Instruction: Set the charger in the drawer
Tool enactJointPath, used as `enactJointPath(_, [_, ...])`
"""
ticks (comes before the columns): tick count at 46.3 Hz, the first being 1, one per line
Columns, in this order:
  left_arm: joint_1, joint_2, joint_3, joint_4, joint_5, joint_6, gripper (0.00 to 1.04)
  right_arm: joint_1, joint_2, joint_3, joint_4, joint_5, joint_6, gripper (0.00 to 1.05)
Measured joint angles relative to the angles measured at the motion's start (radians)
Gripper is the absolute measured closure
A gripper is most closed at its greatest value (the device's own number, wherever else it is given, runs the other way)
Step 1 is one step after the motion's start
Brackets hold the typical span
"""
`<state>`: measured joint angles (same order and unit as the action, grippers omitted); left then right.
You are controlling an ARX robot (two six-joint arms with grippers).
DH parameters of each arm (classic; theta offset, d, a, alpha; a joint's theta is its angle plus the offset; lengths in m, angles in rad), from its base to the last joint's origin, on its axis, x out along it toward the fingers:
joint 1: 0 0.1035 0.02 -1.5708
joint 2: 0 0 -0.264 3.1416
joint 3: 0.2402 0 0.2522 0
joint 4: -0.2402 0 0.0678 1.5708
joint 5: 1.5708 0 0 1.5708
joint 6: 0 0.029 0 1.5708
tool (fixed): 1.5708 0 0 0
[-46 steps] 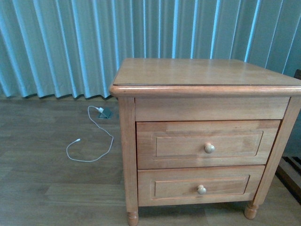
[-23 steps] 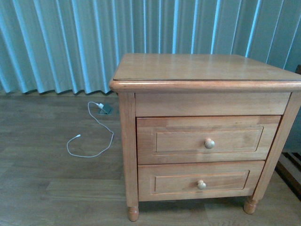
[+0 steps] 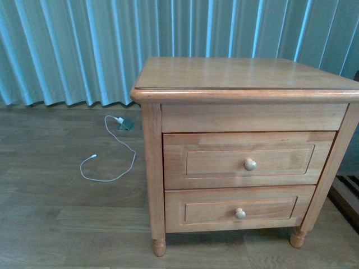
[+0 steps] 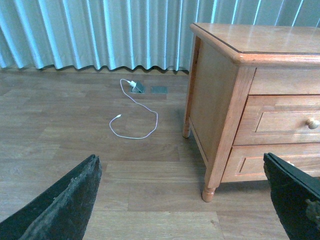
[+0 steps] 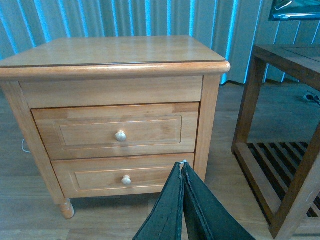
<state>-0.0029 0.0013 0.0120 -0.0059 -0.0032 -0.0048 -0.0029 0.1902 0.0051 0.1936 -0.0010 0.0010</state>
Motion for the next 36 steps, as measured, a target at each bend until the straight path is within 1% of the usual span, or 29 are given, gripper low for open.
enactJointPath(4, [0.0, 0.0, 0.0, 0.0, 0.0, 0.0, 0.06, 0.0, -0.025, 0.0, -0.026, 0.0, 0.0, 1.03])
enactJointPath(7, [0.0, 0.0, 0.0, 0.0, -0.001, 0.0, 0.06, 0.0, -0.142, 0.0, -0.177, 0.0, 0.0, 1.03])
enactJointPath(10, [0.0, 0.0, 0.0, 0.0, 0.0, 0.0, 0.06, 0.0, -0.183, 0.0, -0.187, 0.0, 0.0, 1.03])
enactJointPath(21, [0.0, 0.0, 0.0, 0.0, 0.0, 0.0, 0.06, 0.0, -0.186, 0.0, -0.192, 0.0, -0.002, 1.02])
enactJointPath(23, [0.0, 0.0, 0.0, 0.0, 0.0, 0.0, 0.06, 0.0, -0.186, 0.0, -0.192, -0.001, -0.002, 0.96])
enactJointPath(30, [0.0, 0.0, 0.0, 0.0, 0.0, 0.0, 0.06, 0.0, -0.186, 0.0, -0.192, -0.001, -0.002, 0.59])
enactJointPath(32, [0.0, 0.0, 0.0, 0.0, 0.0, 0.0, 0.06, 0.0, -0.186, 0.0, -0.192, 0.0, -0.002, 0.5])
enactJointPath(36, [0.0, 0.0, 0.0, 0.0, 0.0, 0.0, 0.06, 0.0, -0.186, 0.0, -0.192, 0.0, -0.002, 0.36])
